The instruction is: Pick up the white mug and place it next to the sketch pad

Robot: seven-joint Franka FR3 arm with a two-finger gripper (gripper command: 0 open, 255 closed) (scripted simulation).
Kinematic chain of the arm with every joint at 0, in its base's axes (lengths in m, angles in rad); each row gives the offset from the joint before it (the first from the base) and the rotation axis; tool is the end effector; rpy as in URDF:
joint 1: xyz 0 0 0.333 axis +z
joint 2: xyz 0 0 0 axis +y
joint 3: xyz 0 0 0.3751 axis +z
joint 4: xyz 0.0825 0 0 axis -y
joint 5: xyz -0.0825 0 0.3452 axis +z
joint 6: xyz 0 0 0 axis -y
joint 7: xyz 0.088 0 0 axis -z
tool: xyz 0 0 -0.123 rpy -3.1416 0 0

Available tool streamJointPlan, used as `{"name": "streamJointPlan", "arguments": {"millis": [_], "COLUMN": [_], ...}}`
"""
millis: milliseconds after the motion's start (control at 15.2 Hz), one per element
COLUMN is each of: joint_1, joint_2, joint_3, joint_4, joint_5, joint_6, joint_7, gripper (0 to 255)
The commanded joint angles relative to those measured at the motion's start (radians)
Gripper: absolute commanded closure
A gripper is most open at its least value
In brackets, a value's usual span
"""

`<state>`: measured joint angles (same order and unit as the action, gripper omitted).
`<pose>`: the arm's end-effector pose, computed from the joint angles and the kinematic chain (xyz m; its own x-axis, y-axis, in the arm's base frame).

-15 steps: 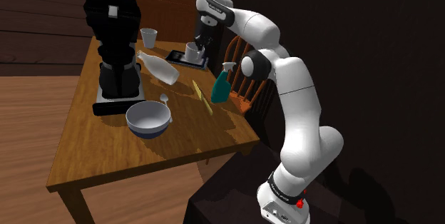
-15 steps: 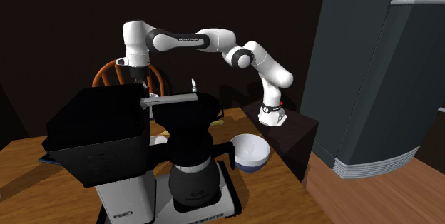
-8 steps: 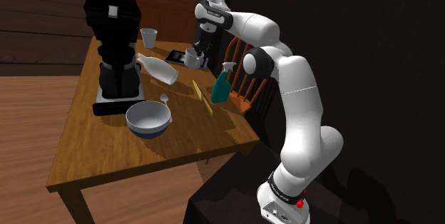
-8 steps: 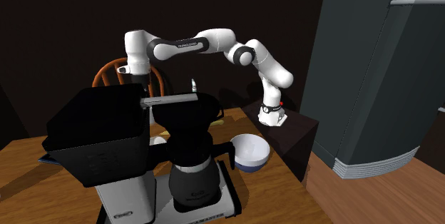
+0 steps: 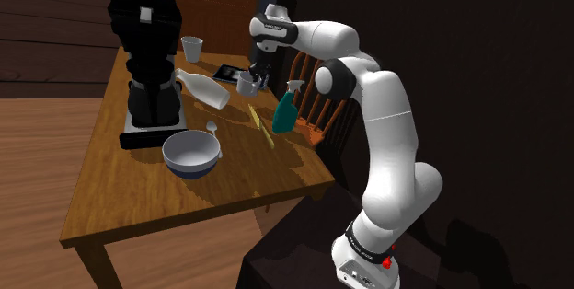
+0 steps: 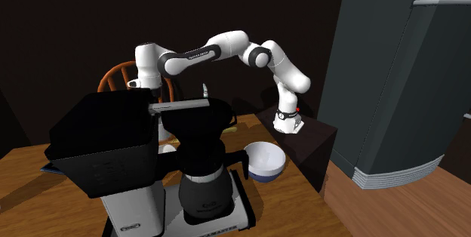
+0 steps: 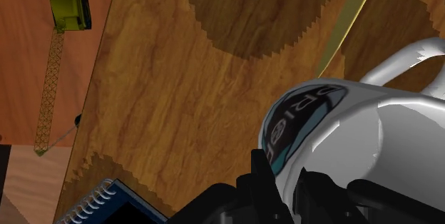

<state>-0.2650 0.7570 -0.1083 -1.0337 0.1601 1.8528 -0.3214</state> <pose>0.7306 -0.2374 0.4389 0.9943 -0.0618 0.0872 -0.0569 -0.9967 -0.0573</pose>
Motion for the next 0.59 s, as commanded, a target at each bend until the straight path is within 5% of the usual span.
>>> {"name": "streamJointPlan", "arguments": {"millis": [0,528], "joint_1": [0.0,0.003], "joint_2": [0.008,0.025], "joint_3": [0.0,0.003], "joint_4": [-0.012,-0.091], "joint_5": [0.001,0.006], "joint_6": [0.021,0.116], "joint_7": [-0.003,-0.013], "gripper": [255,255]}}
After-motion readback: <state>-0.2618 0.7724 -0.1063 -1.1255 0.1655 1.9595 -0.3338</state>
